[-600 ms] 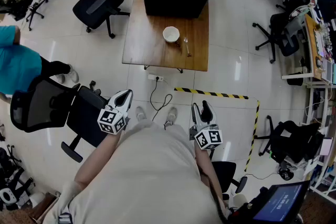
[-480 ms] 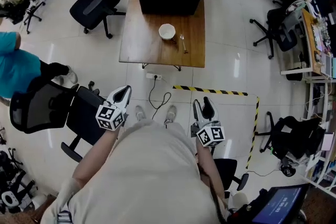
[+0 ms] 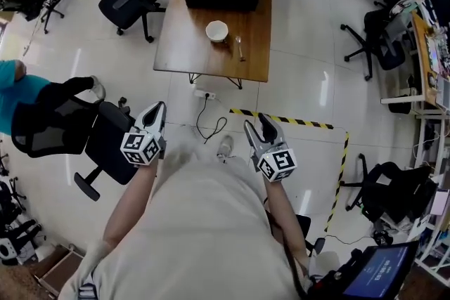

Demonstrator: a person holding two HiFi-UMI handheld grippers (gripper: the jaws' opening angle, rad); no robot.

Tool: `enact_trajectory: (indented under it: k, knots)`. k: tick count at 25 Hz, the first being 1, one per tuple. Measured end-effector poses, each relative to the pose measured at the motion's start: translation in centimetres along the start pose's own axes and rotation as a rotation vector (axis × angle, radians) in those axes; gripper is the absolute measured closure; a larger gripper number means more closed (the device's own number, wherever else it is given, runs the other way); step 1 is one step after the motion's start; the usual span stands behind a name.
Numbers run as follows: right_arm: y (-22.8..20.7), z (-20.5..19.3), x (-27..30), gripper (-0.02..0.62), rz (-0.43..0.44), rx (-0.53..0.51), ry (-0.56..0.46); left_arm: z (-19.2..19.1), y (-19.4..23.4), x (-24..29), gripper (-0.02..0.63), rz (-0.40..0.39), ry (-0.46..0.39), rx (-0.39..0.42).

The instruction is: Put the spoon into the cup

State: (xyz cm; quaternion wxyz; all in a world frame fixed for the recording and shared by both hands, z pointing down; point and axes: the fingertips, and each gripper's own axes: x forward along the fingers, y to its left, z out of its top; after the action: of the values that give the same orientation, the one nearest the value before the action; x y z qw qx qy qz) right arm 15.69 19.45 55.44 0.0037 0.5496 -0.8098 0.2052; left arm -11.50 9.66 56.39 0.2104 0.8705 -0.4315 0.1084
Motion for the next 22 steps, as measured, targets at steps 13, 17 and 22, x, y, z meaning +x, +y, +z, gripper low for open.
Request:
enact_trajectory:
  k: [13,17,22]
  knots:
    - [-1.6,-0.1,4.1,0.394,-0.019,-0.034,0.093,2.0,1.2,4.2,0.603,-0.088,-0.011,0.021]
    - [-2.4,1.3,6.5,0.394,-0.108,-0.007,0.061,3.2,3.2,6.9,0.603,-0.156,0.027,0.053]
    - [-3.1,2.7,10.5,0.394,-0.2,0.018,0.057,6.2,6.0,10.5,0.603,-0.244,0.063,0.106]
